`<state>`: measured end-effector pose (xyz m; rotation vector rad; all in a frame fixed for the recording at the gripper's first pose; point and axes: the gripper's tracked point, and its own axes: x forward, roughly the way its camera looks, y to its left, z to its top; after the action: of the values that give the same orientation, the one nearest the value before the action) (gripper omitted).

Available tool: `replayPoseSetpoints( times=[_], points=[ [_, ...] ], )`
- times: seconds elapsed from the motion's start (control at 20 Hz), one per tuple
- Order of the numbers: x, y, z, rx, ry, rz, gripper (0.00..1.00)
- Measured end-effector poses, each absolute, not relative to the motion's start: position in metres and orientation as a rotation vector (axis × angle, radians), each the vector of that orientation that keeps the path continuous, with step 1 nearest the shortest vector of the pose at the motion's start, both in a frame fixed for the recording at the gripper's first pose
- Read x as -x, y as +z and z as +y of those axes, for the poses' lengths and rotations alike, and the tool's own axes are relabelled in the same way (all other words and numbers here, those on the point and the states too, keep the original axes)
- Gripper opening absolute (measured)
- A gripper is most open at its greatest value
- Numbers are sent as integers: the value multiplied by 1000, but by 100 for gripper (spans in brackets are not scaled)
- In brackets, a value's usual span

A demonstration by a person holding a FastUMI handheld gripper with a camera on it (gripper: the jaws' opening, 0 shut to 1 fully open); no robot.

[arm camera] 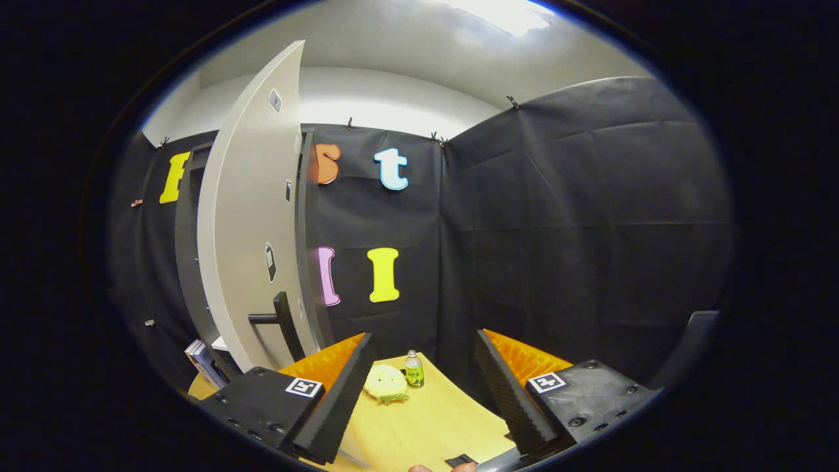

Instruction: Open the shoe cabinet door, grab the shoes and put them into the shoe cabinet, then close the shoe cabinet door.

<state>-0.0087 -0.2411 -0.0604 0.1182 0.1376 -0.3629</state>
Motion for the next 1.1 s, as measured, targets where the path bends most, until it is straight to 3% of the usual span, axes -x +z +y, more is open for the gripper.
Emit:
replayPoseSetpoints(
  times=[0.2,0.65,1.1],
  points=[
    [-4,-66,-208,-142,-289,150,98],
    [1,-61,-165,-160,-266,163,98],
    [-19,-58,-37,-212,-42,195,98]
  ],
)
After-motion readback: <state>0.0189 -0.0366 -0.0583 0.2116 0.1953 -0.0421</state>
